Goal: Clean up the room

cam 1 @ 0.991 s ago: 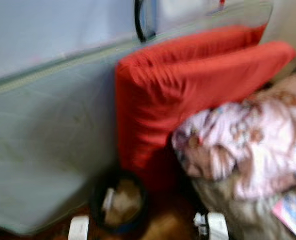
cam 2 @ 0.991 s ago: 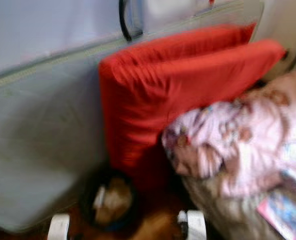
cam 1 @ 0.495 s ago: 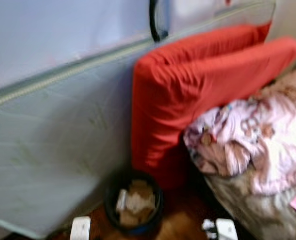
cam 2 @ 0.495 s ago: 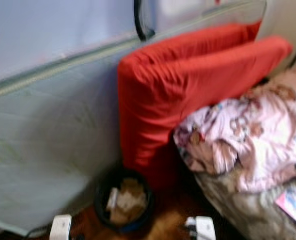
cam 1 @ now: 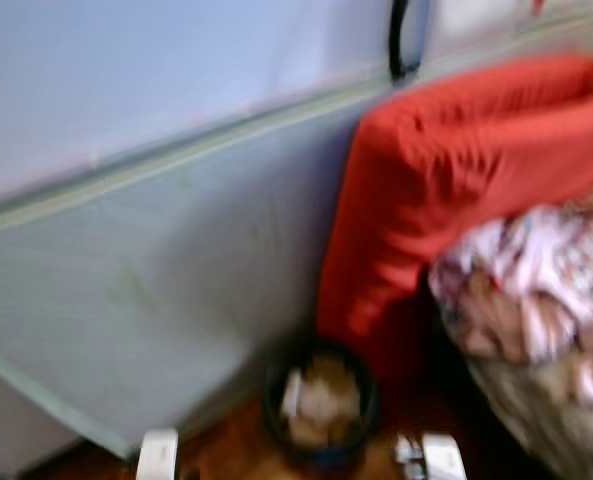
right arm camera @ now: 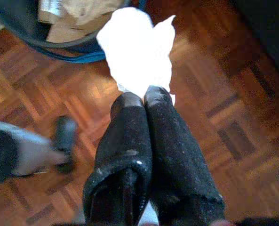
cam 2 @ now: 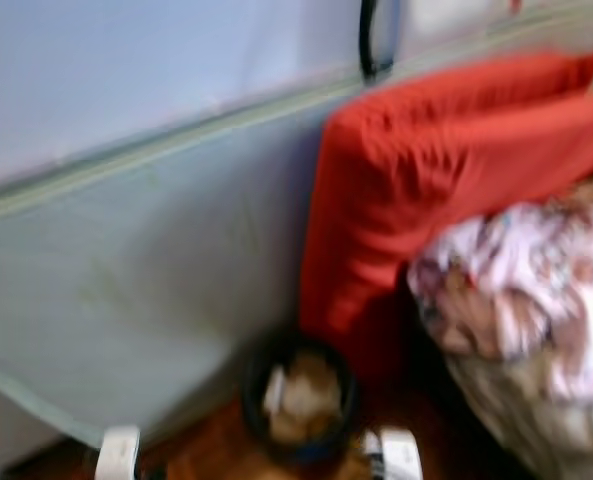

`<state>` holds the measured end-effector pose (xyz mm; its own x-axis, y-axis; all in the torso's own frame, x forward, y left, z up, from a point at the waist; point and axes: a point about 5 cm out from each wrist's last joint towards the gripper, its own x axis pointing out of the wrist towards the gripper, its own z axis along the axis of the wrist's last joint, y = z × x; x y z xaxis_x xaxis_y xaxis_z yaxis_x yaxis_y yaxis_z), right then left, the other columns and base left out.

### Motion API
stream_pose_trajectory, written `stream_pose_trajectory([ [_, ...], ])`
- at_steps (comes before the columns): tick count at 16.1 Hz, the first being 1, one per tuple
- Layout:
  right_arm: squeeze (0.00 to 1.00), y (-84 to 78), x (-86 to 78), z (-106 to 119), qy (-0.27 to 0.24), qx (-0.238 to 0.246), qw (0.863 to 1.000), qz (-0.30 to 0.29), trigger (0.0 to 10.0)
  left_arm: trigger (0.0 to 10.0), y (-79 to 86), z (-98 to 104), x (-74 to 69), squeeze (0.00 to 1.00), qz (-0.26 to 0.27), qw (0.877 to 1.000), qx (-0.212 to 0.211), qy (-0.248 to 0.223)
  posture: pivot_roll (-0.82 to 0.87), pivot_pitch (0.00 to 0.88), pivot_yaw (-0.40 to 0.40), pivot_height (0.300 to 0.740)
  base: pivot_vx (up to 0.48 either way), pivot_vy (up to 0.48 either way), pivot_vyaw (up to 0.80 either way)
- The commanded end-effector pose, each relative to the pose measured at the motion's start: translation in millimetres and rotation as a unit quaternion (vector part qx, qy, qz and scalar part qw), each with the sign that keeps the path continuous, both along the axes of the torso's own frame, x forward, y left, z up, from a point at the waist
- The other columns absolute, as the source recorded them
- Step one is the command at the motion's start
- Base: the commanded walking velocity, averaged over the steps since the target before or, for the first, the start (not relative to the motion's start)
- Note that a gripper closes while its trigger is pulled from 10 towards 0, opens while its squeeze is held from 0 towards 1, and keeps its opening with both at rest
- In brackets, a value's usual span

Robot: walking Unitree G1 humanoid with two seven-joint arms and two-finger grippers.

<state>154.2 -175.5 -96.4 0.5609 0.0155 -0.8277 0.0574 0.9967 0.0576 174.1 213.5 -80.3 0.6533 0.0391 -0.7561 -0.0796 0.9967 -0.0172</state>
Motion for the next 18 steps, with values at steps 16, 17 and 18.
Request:
stream_pose_trajectory([
  [16,0.00,9.1,10.2,3.7,-0.018,0.011,1.000,0.008,10.0,10.0,3.7,-0.5,-2.1,0.00,0.011,1.000,-0.002,0.004,0.02,0.000,0.022,0.740,0.017,0.019,0.18],
  [17,0.00,9.1,10.5,3.9,-0.018,0.010,1.000,0.008,10.0,10.0,3.5,-0.4,-1.9,0.00,0.012,1.000,-0.003,0.004,0.02,0.000,0.021,0.740,0.000,0.000,0.00],
  [18,0.00,9.1,10.9,4.0,-0.019,0.010,1.000,0.008,10.0,10.0,3.4,-0.4,-1.7,0.00,0.012,1.000,-0.004,0.004,0.02,0.000,0.021,0.740,0.000,0.000,0.00],
])
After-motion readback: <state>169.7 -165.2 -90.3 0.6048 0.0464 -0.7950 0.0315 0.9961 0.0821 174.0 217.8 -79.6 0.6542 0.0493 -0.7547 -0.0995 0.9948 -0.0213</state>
